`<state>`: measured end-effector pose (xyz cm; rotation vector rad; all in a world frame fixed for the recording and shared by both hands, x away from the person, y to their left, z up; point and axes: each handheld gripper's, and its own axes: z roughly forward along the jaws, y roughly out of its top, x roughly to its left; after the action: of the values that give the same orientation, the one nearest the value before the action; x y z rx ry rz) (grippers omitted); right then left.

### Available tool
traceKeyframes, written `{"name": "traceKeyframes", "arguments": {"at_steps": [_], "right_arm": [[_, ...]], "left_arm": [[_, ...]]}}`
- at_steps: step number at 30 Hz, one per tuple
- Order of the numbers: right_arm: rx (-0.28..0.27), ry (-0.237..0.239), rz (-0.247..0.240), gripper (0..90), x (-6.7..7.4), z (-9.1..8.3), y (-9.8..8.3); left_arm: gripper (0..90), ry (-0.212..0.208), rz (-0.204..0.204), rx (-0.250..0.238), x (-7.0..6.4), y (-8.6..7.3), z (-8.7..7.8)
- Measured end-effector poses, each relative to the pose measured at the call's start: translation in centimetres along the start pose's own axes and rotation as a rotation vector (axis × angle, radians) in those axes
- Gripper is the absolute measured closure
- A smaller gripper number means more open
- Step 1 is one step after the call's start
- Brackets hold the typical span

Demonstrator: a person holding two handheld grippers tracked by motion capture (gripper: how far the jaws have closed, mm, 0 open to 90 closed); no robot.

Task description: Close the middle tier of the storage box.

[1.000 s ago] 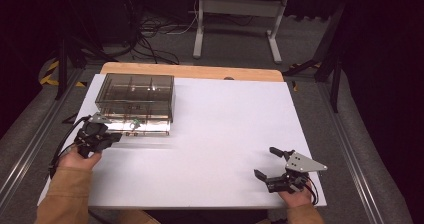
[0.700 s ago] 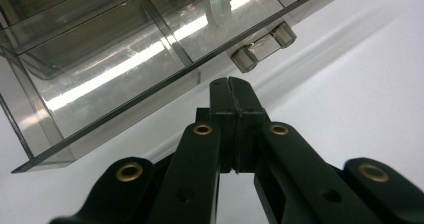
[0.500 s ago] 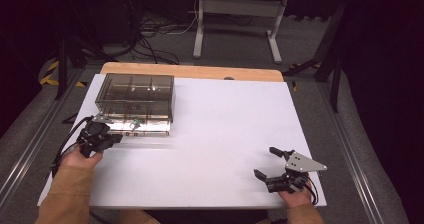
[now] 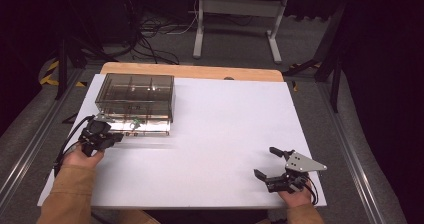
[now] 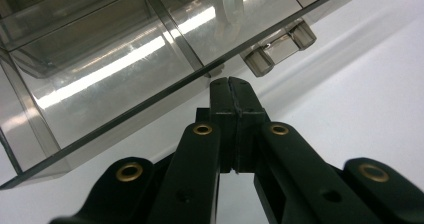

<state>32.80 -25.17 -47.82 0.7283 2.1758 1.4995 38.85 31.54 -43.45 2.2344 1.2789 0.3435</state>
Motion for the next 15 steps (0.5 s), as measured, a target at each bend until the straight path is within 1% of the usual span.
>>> {"name": "traceKeyframes", "arguments": {"at_steps": [3, 4, 6, 11, 12, 13, 15], "right_arm": [[0.0, 0.0, 0.0, 5.1, 0.0, 0.0, 0.0], [0.001, 0.0, 0.0, 5.1, 0.0, 0.0, 0.0], [0.001, 0.0, 0.0, 5.1, 0.0, 0.0, 0.0], [0.002, 0.0, -0.001, 5.1, 0.01, 0.02, 0.0], [0.002, 0.0, -0.001, 5.1, 0.01, 0.03, 0.0], [0.002, 0.0, -0.001, 5.1, 0.01, 0.03, 0.0], [0.002, -0.001, -0.001, 5.1, 0.01, 0.02, 0.0]], "left_arm": [[89.8, 0.005, 0.013, -0.004, 0.07, 0.03, 0.1], [89.8, 0.011, 0.011, -0.008, 0.05, 0.01, 0.18], [89.8, 0.01, 0.004, -0.008, 0.08, 0.02, 0.21], [89.9, 0.019, 0.012, -0.026, 0.13, 0.19, 0.15], [89.8, 0.011, 0.005, -0.029, 0.1, 0.23, 0.18], [89.8, 0.017, 0.01, -0.036, 0.14, 0.32, 0.23], [89.8, 0.018, 0.004, -0.039, 0.12, 0.41, 0.32]]}}
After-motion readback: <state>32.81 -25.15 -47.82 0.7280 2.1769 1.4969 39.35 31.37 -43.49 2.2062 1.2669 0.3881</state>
